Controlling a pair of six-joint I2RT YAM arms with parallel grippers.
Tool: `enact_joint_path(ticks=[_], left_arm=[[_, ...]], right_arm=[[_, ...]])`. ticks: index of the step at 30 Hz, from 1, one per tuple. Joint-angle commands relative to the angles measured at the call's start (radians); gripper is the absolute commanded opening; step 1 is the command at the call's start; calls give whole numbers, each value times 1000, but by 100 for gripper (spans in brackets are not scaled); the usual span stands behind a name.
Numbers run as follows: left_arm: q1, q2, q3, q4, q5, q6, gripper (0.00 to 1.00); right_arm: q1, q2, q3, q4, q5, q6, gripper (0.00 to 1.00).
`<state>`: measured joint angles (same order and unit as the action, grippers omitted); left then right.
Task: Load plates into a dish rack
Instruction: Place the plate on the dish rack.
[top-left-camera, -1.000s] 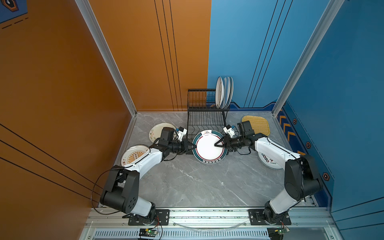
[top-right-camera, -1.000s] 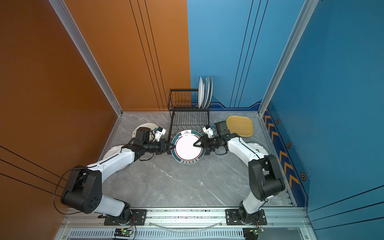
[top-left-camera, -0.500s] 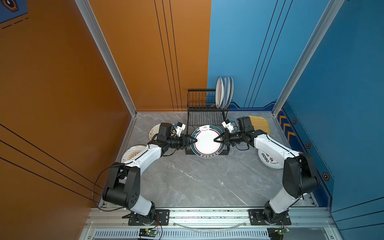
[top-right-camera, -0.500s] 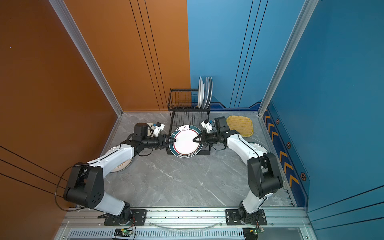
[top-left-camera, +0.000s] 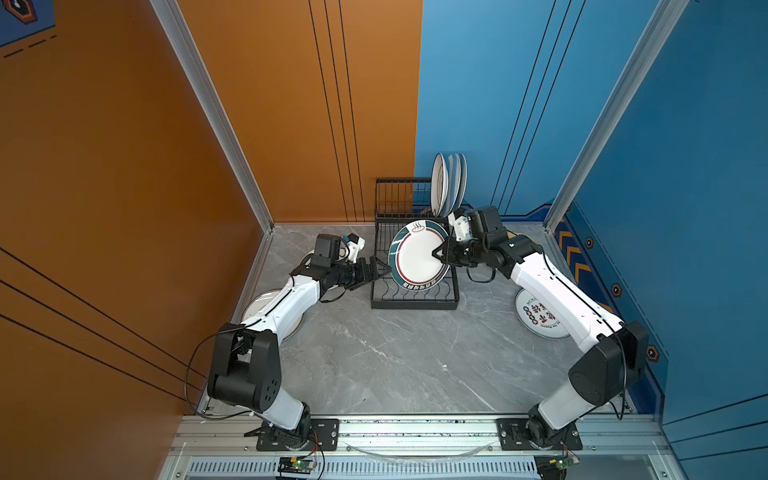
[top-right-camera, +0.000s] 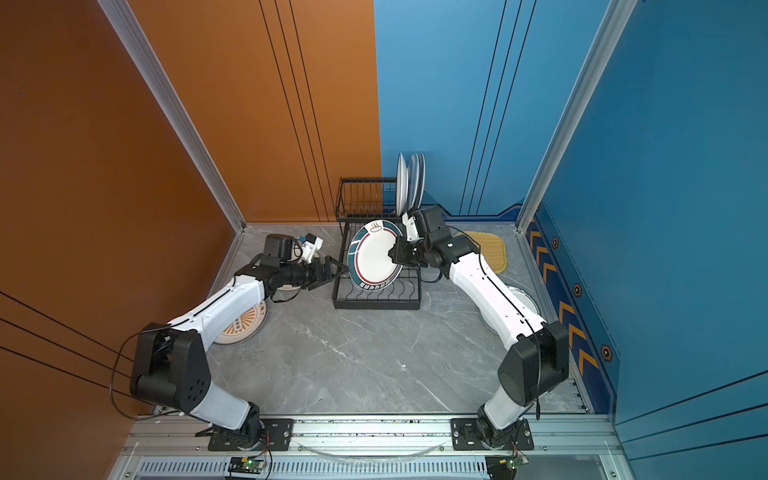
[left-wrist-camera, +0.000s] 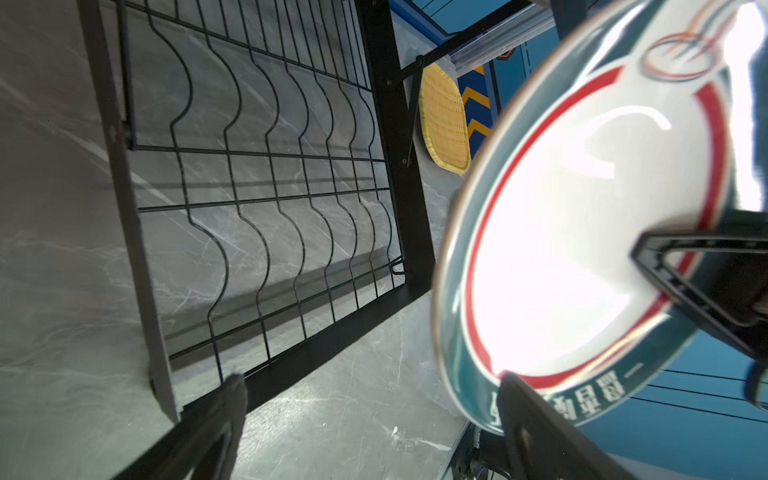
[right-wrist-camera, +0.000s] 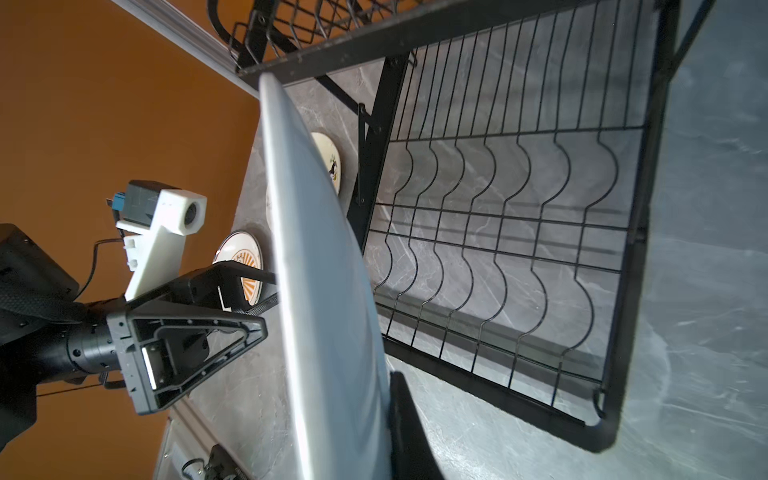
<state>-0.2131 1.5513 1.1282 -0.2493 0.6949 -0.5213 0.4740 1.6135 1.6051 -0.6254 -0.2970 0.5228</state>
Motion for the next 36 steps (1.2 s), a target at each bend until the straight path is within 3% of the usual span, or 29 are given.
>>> enact_joint_path(ticks=[1,8,18,25,36], left_arm=[[13,-7,18,-77,-55,60,96],[20,-8,8,-116,-70,108,98],[27,-3,-15,-148,-82,165,99],[28,-17,-37,-148,-95,173,100],[41,-19,-39,-148,-104,187,99]], right_arm=[[68,-41,117,-130,324,-36,0],[205,56,375,-200,704,-68,0],[286,271,696,-108,1065,-241,0],[290,369,727,167,1218,-419,0],[282,494,742,476,1321,-619,0]])
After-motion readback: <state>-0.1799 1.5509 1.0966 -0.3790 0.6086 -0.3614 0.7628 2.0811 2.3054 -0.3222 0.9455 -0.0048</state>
